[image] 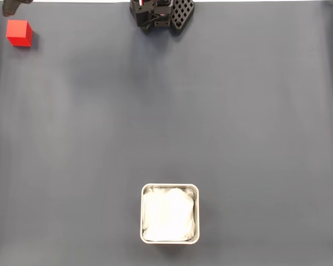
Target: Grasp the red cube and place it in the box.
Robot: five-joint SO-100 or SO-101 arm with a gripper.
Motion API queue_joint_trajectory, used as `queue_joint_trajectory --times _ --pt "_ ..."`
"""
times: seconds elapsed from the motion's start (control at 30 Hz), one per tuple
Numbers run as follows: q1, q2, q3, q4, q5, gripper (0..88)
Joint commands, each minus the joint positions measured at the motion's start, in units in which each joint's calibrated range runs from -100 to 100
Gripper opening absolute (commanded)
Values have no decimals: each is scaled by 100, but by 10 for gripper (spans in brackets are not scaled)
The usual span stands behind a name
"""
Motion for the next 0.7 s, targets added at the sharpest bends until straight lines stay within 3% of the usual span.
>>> queue_joint_trajectory --times 0.0,0.67 --pt "153 29 -1 -189 63 42" --pt "493 150 765 -967 181 148"
